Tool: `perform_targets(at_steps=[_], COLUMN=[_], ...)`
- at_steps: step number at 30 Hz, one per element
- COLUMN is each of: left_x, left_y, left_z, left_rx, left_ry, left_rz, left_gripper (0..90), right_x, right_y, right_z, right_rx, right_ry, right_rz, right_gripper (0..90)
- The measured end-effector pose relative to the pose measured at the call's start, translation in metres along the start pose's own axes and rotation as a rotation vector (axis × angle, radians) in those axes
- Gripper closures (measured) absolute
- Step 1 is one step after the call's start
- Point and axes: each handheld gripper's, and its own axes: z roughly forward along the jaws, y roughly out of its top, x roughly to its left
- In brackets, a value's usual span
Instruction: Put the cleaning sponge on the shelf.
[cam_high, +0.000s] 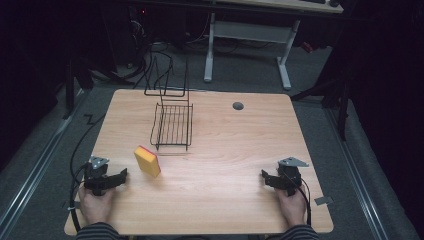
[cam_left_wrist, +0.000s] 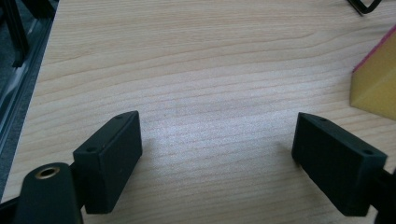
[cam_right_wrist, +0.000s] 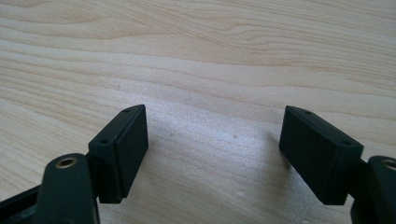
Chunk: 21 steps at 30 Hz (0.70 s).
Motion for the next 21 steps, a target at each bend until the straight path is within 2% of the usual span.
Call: perform_targets(at_steps=[21], left_x=[-0.0003], left_y=[0.0005], left_z=[0.0], left_rx=[0.006], left_ry=[-0.001], left_rz=[0.001], left_gripper=[16.0], right_x=[0.0], right_y=[0.0001], right_z=[0.0], right_rx=[0.0], right_ry=[0.0], right_rz=[0.0], right_gripper=[24.1])
